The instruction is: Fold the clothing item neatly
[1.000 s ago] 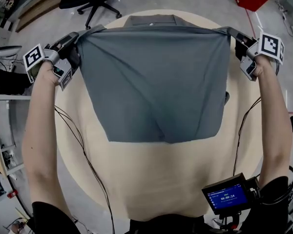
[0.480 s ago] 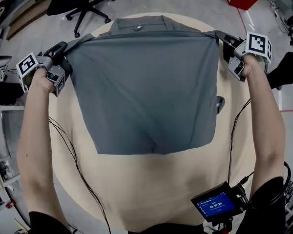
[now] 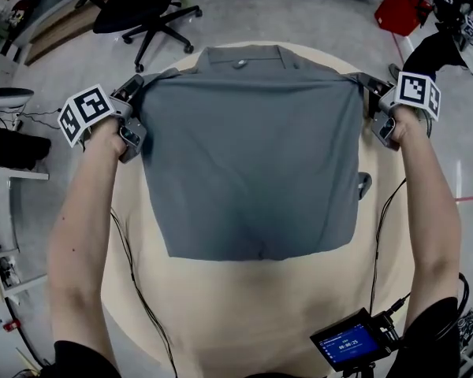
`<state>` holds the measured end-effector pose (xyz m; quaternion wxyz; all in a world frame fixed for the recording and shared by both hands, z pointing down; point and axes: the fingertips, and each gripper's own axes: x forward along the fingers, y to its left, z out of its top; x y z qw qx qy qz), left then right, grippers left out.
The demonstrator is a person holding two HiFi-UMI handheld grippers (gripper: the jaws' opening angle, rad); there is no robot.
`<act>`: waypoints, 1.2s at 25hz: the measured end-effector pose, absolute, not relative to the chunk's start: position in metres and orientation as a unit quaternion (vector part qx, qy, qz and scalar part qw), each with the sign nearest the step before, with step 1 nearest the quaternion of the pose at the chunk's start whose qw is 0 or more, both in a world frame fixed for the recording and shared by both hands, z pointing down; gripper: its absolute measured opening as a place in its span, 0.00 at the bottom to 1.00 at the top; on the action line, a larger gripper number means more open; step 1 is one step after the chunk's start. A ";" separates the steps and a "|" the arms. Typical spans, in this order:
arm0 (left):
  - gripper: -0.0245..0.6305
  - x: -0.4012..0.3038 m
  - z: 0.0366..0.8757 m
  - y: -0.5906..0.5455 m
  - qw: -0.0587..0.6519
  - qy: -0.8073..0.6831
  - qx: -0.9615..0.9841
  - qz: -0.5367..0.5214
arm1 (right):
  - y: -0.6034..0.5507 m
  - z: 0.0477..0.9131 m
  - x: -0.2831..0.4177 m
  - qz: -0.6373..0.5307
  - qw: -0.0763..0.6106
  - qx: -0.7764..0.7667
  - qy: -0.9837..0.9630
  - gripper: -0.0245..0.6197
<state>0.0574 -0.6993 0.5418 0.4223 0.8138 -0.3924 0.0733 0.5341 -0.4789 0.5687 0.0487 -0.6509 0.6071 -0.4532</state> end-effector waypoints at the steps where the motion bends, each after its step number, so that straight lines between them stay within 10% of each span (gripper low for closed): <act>1: 0.15 0.056 0.543 -0.701 0.439 -0.395 0.805 0.058 | -0.479 0.569 0.536 -0.454 0.050 -0.653 0.604 0.07; 7: 0.15 0.038 0.568 -0.704 0.513 -0.413 0.751 0.041 | -0.476 0.578 0.541 -0.468 0.073 -0.650 0.594 0.07; 16: 0.21 0.047 0.540 -0.688 0.254 -0.391 0.863 0.192 | -0.478 0.569 0.539 -0.442 0.023 -0.670 0.596 0.07; 30: 0.40 0.047 0.527 -0.676 0.183 -0.361 0.900 0.160 | -0.481 0.556 0.545 -0.411 0.023 -0.691 0.593 0.26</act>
